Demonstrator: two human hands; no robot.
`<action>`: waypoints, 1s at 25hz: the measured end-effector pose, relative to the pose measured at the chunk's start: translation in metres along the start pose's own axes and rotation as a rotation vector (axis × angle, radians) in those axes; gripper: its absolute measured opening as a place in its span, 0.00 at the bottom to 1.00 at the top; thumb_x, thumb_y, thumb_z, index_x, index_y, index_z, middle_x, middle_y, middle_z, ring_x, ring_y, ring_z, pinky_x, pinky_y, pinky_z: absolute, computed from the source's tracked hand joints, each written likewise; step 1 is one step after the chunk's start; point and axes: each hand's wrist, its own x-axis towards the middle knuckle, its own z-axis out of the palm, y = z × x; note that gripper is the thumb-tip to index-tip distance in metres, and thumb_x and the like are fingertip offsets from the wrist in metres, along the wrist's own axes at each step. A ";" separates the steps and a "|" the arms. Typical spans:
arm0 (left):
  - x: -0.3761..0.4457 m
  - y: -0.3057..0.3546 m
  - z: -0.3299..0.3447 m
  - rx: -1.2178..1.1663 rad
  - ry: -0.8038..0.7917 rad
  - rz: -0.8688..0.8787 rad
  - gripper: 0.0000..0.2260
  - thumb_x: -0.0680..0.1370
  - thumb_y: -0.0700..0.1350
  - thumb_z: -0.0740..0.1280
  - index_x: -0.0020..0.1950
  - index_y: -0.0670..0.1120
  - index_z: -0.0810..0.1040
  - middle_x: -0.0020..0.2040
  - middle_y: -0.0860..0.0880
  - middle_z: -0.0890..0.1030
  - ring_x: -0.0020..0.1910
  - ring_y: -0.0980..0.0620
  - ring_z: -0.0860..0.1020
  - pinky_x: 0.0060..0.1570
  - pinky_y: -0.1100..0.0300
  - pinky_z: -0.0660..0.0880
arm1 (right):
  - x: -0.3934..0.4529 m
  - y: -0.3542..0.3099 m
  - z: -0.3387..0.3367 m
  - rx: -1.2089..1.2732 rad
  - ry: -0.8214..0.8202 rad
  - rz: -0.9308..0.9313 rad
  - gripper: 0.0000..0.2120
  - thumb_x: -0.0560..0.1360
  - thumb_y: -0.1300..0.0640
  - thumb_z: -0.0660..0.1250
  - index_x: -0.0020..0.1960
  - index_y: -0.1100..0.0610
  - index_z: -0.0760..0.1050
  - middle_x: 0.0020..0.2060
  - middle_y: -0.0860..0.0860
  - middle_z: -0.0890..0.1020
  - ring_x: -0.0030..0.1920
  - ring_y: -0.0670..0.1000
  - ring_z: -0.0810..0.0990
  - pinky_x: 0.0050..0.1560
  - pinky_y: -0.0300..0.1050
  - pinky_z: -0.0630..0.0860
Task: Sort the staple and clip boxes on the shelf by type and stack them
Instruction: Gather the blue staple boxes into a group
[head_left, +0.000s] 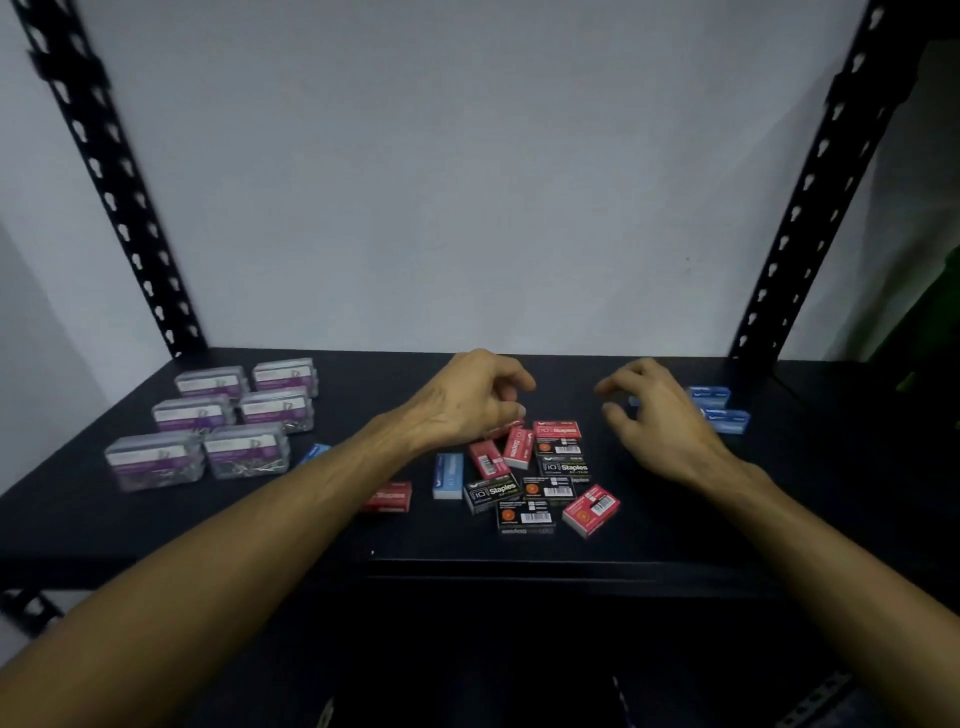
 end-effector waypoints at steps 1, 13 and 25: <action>-0.011 -0.008 -0.007 0.003 0.012 -0.021 0.14 0.75 0.44 0.73 0.60 0.50 0.80 0.46 0.55 0.80 0.45 0.60 0.79 0.42 0.71 0.73 | 0.000 -0.014 0.006 0.011 -0.020 -0.034 0.12 0.78 0.55 0.66 0.61 0.54 0.78 0.60 0.50 0.74 0.63 0.48 0.71 0.60 0.40 0.66; -0.119 -0.082 -0.058 0.053 0.223 -0.210 0.14 0.74 0.44 0.74 0.59 0.51 0.82 0.46 0.56 0.80 0.46 0.59 0.79 0.49 0.64 0.78 | -0.007 -0.111 0.060 0.075 -0.160 -0.313 0.10 0.78 0.50 0.64 0.57 0.50 0.78 0.51 0.44 0.75 0.55 0.46 0.72 0.57 0.44 0.72; -0.154 -0.102 -0.033 0.305 0.386 -0.345 0.18 0.76 0.50 0.71 0.65 0.49 0.78 0.54 0.52 0.79 0.54 0.53 0.78 0.55 0.56 0.75 | -0.011 -0.125 0.076 -0.144 -0.217 -0.341 0.25 0.73 0.32 0.60 0.61 0.46 0.77 0.55 0.42 0.79 0.54 0.46 0.72 0.59 0.44 0.69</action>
